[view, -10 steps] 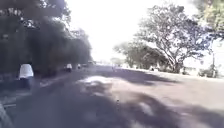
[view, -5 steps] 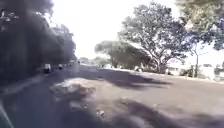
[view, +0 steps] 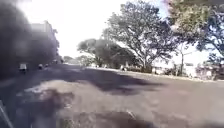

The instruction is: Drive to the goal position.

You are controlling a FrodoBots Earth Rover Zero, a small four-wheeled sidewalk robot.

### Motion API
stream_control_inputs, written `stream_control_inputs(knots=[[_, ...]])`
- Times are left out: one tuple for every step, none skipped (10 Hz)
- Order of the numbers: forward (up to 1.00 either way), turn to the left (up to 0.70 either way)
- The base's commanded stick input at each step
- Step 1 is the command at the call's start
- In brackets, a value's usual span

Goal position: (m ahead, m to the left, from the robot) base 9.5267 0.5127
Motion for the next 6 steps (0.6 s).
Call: stream_control_inputs(knots=[[1.00, 0.00], [1.00, 0.00], [1.00, 0.00], [1.00, 0.00], [1.00, 0.00], [1.00, 0.00]])
